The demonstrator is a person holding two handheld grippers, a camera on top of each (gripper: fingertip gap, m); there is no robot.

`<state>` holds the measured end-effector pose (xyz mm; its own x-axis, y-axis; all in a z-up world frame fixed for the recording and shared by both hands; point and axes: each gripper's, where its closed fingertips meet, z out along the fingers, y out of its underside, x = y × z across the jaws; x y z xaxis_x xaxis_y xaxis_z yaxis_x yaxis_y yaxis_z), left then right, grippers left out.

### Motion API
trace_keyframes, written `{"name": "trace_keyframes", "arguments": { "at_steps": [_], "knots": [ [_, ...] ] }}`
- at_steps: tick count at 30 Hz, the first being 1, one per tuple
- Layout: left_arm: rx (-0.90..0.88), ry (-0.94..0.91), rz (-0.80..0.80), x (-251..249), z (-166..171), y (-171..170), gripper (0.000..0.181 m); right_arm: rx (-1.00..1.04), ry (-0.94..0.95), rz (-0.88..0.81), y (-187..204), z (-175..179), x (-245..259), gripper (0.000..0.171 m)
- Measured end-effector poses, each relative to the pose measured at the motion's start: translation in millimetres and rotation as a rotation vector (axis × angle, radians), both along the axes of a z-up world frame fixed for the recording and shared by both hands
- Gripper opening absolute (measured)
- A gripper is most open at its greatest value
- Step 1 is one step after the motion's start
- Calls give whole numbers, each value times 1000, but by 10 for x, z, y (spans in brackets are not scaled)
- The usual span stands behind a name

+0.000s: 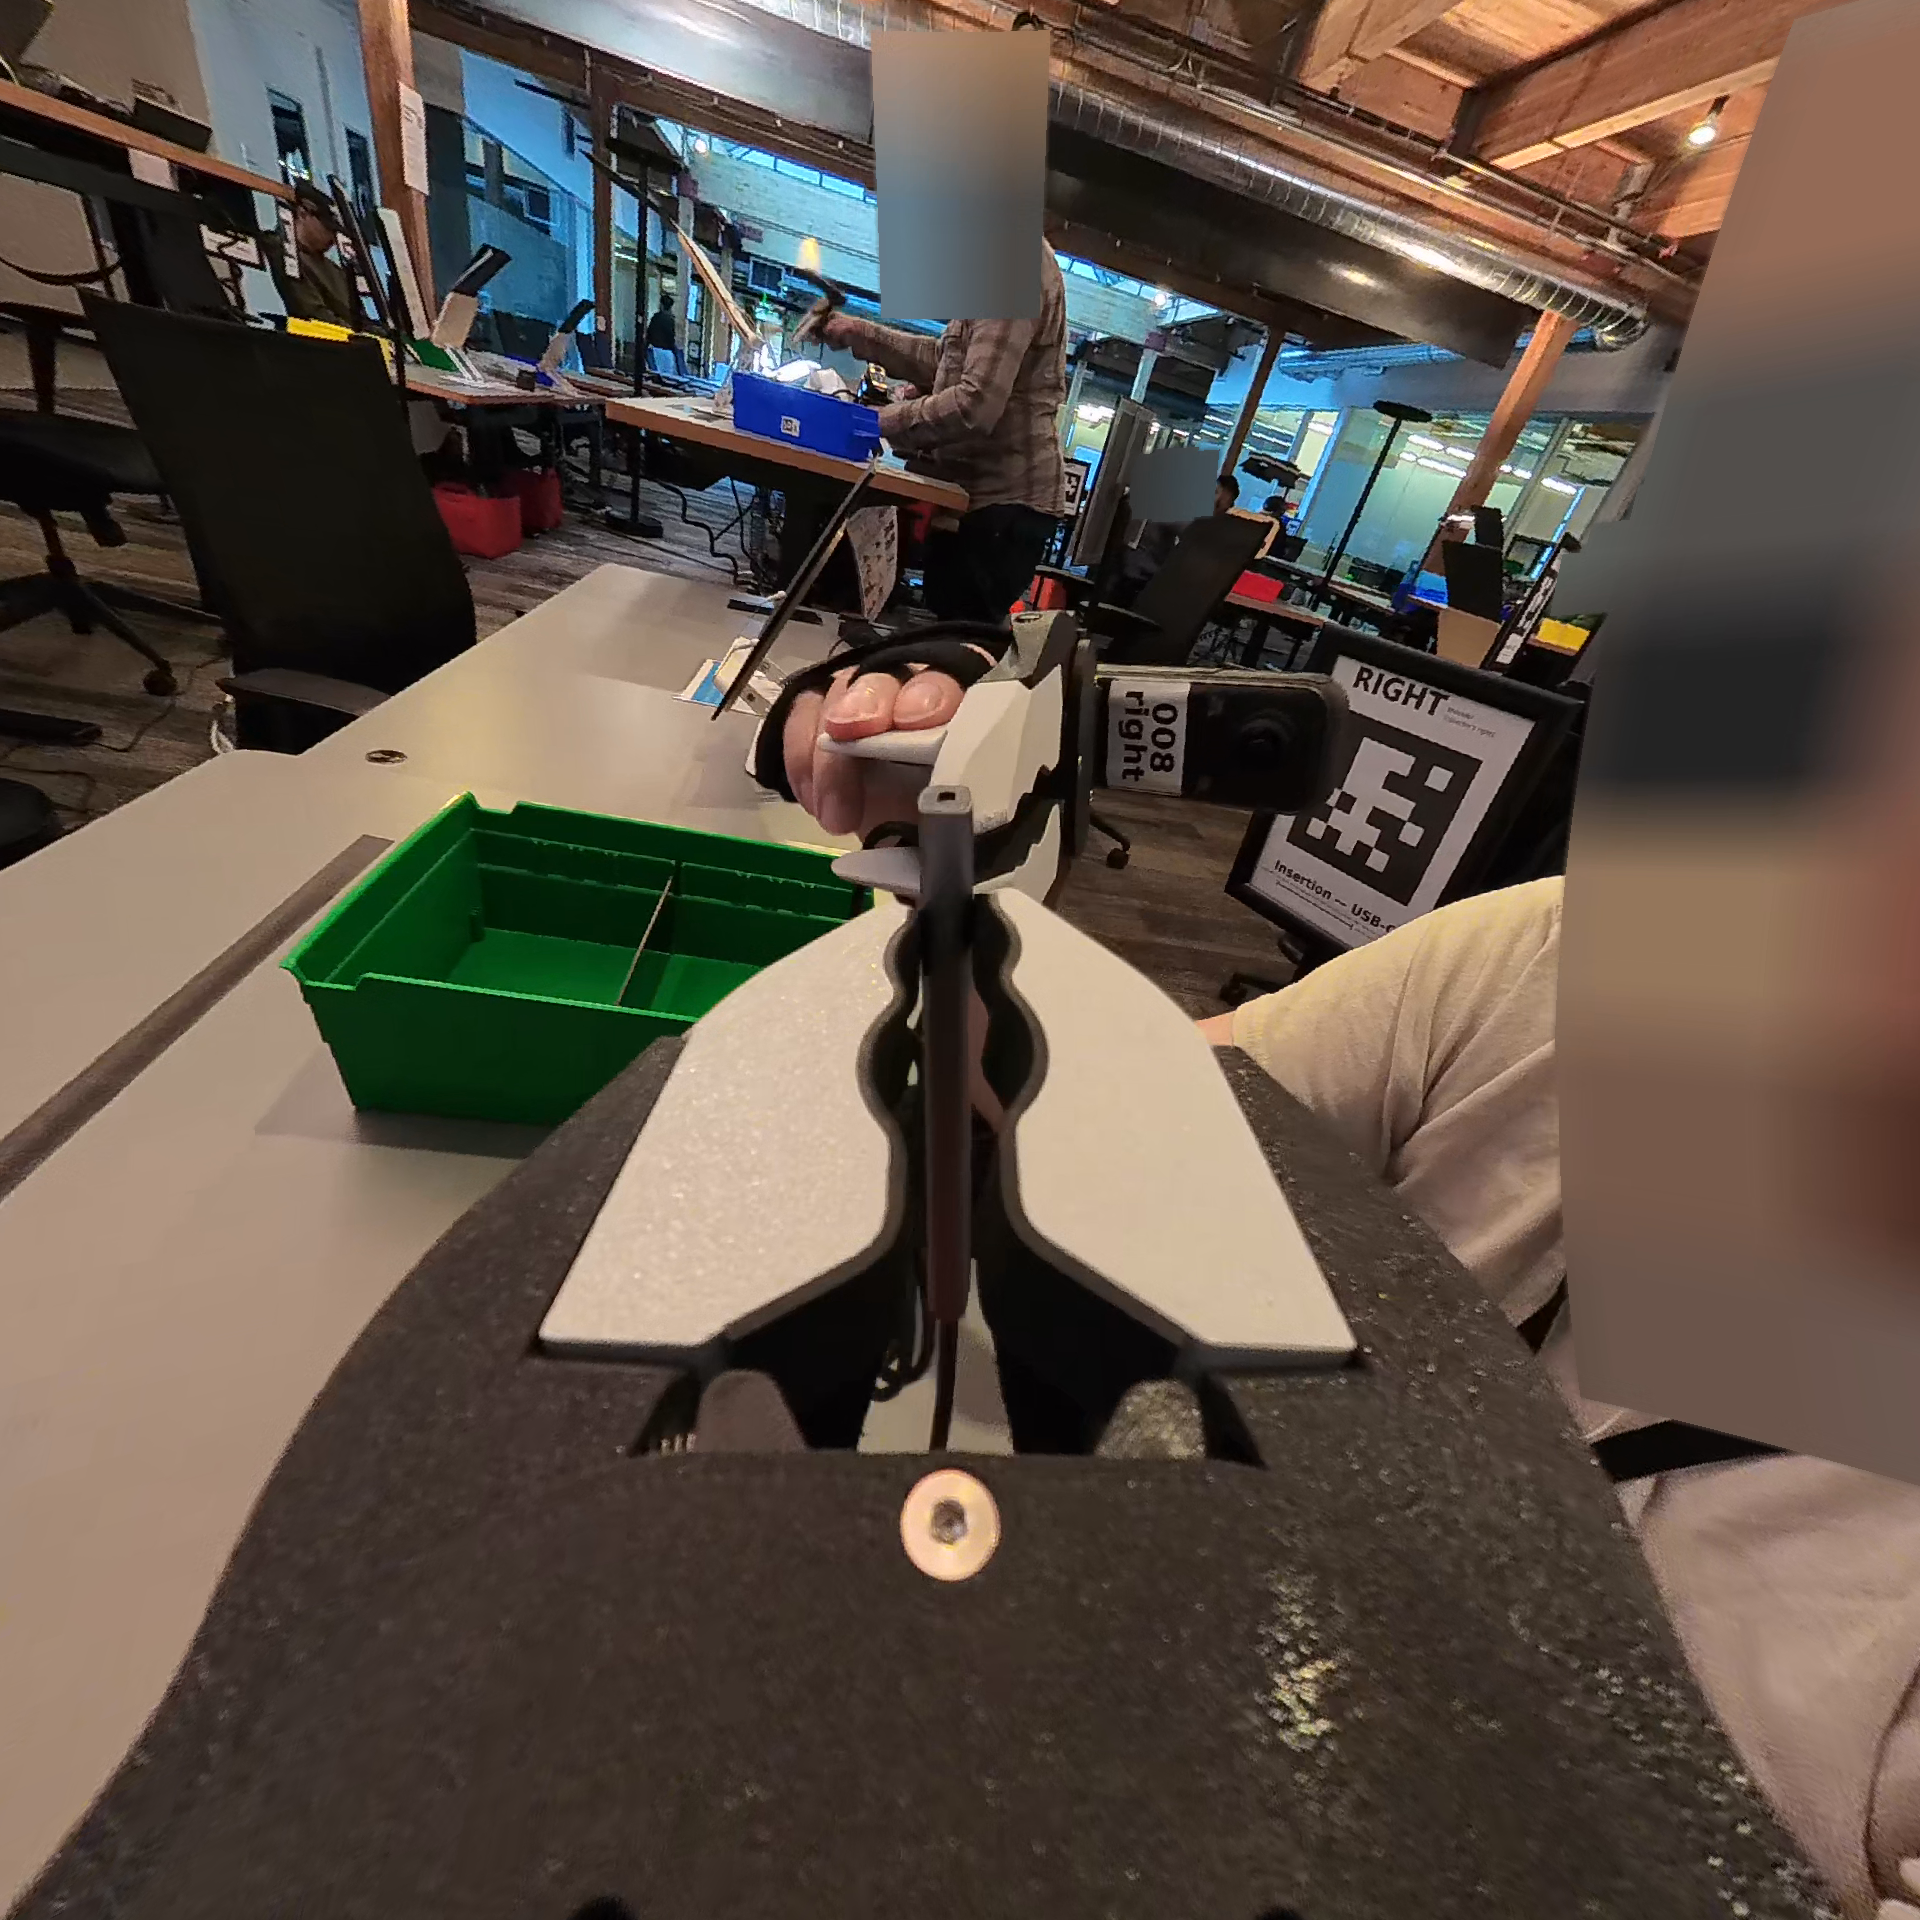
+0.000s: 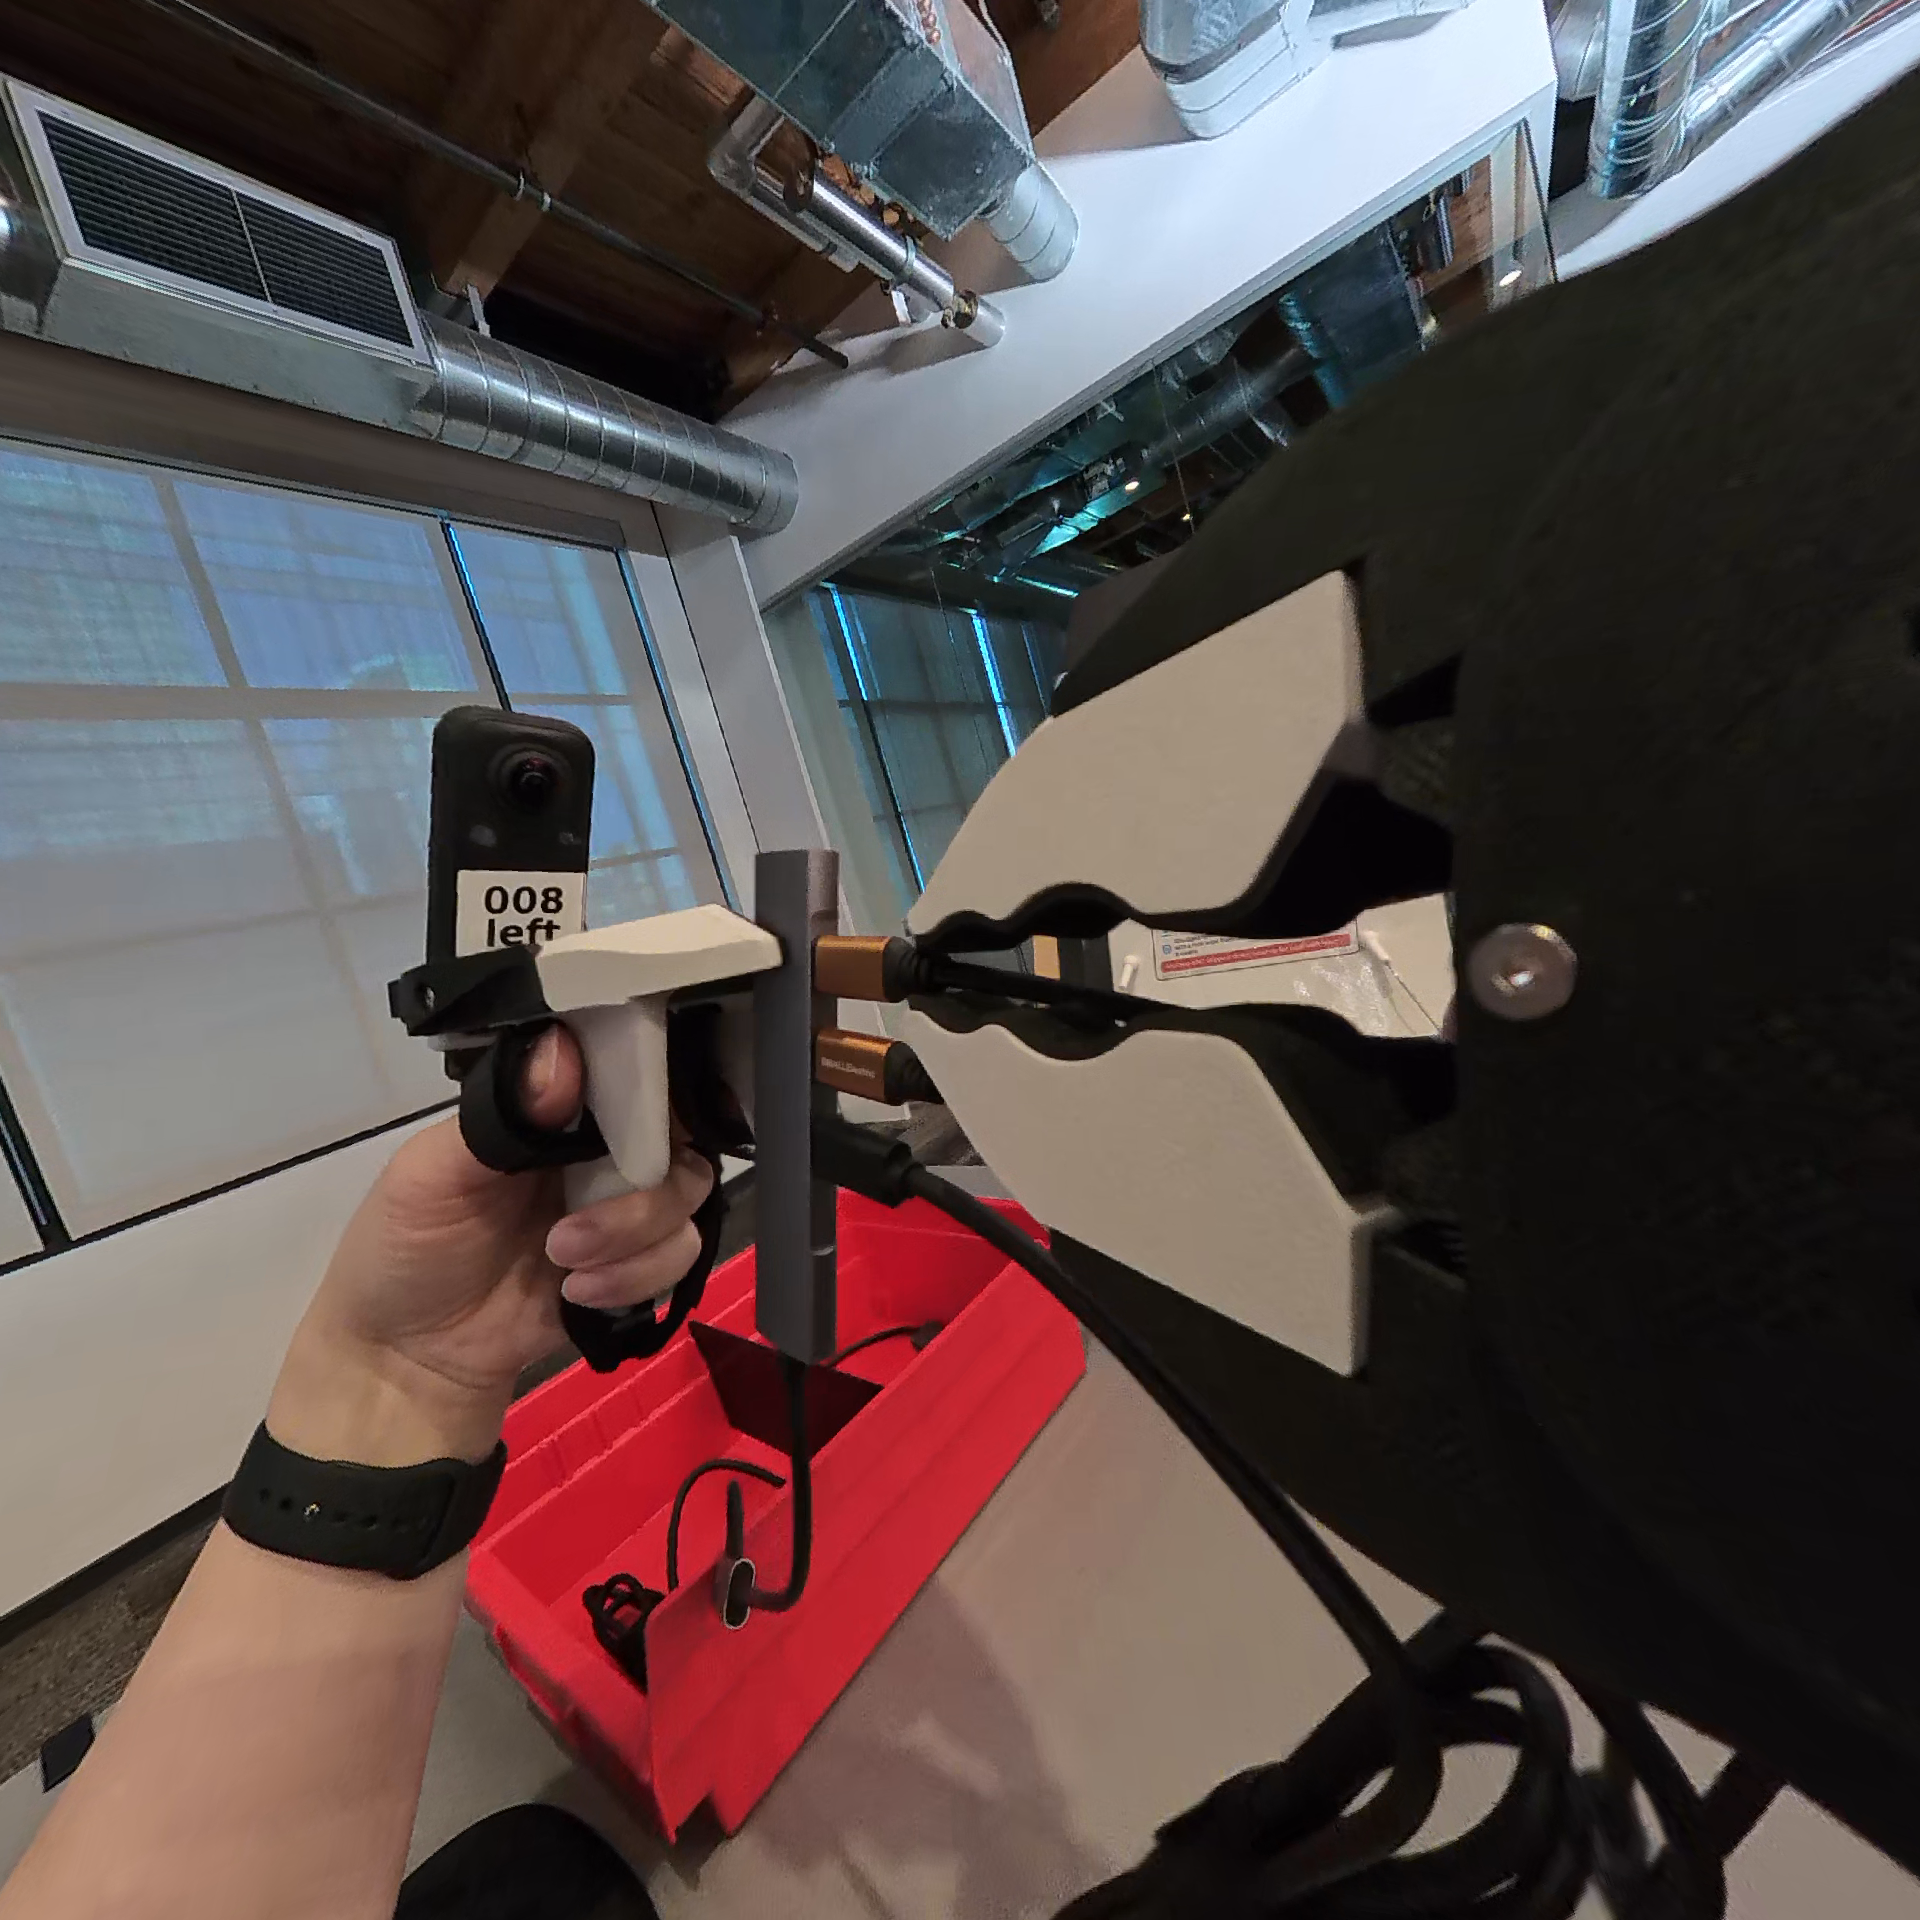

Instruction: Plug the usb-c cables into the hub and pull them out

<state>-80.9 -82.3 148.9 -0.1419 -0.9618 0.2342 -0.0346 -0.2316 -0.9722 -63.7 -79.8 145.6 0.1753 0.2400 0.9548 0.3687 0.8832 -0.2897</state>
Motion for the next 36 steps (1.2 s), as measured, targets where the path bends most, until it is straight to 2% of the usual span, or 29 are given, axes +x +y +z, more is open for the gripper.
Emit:
{"name": "trace_keyframes", "arguments": {
  "at_steps": [8, 18, 27, 33, 36],
  "knots": [
    [-2, 24, 21, -23, -64, 74, 9, 13, -12, -38, 64, -24, -1, 8],
    [9, 41, -9, 11, -73, -10, 9, -37, -6, 26, -22, -17, 24, 8],
    [-10, 89, 11, -1, -172, 56, 9, -76, -42, 12, 43, -111, -5, 7],
    [-30, 47, -34, 0, -103, -11, 9, -37, -23, 18, 1, -43, 1, 8],
    [-12, 122, -4, 0, -220, 10, 22, -9, 21, -9, 10, 49, 59, 8]
  ]
}}
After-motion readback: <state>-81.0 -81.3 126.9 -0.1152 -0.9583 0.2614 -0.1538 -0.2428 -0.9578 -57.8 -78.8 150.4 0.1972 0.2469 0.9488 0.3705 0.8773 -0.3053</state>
